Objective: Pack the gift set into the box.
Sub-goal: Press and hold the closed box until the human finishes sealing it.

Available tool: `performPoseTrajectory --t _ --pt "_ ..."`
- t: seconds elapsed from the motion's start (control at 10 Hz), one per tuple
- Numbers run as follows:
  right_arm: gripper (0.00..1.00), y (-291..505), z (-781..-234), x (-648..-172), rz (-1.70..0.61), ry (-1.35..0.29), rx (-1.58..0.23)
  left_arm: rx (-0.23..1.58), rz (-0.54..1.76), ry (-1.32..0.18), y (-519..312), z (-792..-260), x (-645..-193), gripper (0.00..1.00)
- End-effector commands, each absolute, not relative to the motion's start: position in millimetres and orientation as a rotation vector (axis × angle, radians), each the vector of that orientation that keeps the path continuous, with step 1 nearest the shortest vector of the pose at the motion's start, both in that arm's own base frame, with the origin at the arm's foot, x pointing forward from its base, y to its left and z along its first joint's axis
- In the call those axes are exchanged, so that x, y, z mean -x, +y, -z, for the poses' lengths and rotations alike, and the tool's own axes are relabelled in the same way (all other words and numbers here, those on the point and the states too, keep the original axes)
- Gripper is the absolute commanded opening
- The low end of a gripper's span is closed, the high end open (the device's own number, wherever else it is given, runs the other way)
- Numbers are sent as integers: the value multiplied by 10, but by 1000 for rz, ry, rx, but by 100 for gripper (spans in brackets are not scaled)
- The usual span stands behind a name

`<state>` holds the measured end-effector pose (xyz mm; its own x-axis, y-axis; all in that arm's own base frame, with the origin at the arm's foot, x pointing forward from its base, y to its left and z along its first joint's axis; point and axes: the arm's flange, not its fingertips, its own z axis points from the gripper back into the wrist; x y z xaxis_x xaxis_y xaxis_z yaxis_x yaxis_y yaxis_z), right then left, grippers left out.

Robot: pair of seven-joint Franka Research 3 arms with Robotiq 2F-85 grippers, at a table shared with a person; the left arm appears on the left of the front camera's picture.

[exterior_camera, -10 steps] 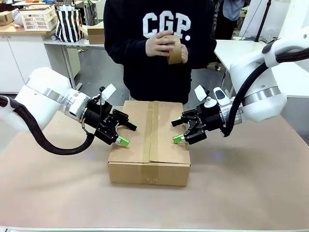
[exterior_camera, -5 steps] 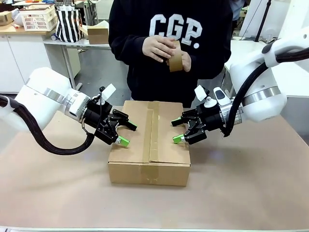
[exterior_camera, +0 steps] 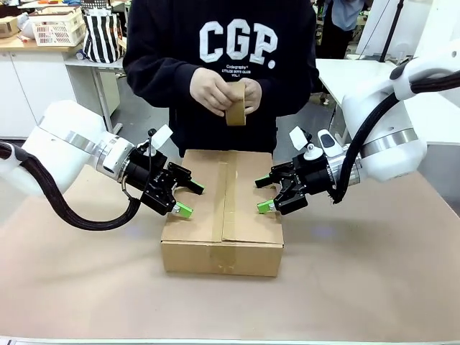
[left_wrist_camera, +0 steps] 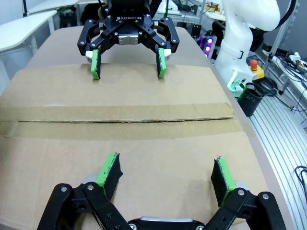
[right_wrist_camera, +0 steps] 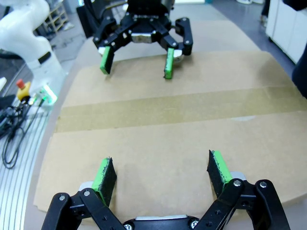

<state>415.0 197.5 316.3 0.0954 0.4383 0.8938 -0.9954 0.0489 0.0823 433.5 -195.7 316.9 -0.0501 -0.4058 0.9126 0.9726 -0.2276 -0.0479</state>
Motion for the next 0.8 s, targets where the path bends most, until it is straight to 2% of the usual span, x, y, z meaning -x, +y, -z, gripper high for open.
performPoseTrajectory --t 0.0,0.7 --pt "100 1965 -3139 -4138 -1307 -808 -895 1044 1550 -767 -1951 -3150 -4325 100" --pt "100 1965 -3139 -4138 -1307 -808 -895 1044 1550 -767 -1951 -3150 -4325 100"
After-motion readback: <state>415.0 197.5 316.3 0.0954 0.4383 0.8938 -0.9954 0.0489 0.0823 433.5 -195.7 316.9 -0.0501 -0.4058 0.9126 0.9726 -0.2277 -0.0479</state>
